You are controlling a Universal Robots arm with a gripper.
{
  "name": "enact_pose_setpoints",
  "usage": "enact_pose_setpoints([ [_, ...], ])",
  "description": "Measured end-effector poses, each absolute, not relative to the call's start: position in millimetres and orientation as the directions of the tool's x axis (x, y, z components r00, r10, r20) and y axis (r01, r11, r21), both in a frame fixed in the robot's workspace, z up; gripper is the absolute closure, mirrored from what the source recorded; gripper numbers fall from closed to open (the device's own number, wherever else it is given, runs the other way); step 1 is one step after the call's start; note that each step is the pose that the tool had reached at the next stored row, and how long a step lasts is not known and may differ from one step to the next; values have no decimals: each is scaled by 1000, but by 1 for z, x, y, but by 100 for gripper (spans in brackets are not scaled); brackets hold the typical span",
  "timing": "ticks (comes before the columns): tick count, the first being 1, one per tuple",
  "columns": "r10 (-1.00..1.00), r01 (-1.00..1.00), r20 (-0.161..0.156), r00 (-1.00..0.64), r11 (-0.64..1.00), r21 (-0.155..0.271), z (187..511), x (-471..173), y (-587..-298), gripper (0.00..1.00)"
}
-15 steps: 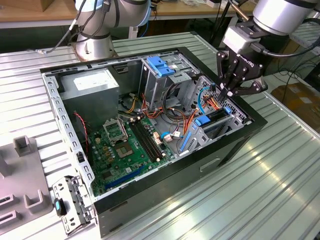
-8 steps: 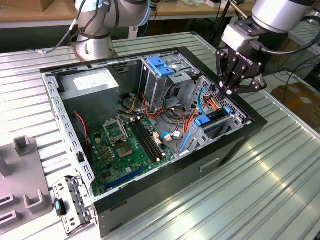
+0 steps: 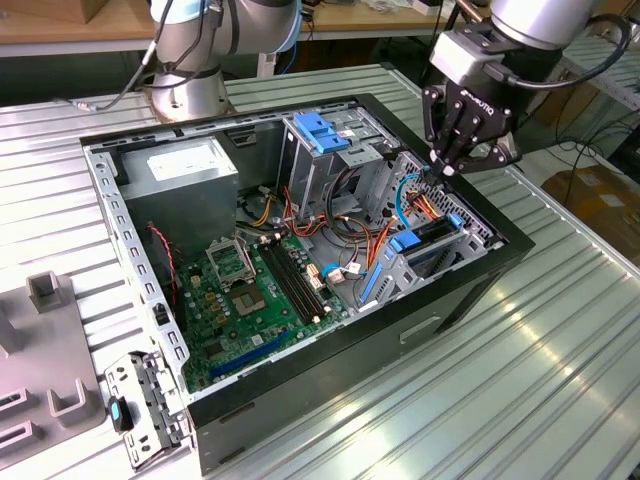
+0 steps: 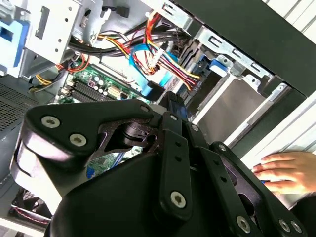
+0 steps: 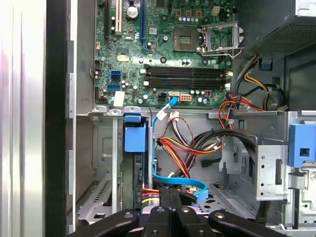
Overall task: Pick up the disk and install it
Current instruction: 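Insert the second disk wire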
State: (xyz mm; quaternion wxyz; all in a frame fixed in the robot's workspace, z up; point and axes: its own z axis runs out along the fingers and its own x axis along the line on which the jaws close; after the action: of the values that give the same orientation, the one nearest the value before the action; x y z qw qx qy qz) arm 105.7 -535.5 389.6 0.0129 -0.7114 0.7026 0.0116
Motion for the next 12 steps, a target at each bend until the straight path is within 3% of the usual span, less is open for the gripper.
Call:
enact_pose_setpoints([
  [12,-999,-1000,-33,13,-13,-2,399,106,-514,89],
])
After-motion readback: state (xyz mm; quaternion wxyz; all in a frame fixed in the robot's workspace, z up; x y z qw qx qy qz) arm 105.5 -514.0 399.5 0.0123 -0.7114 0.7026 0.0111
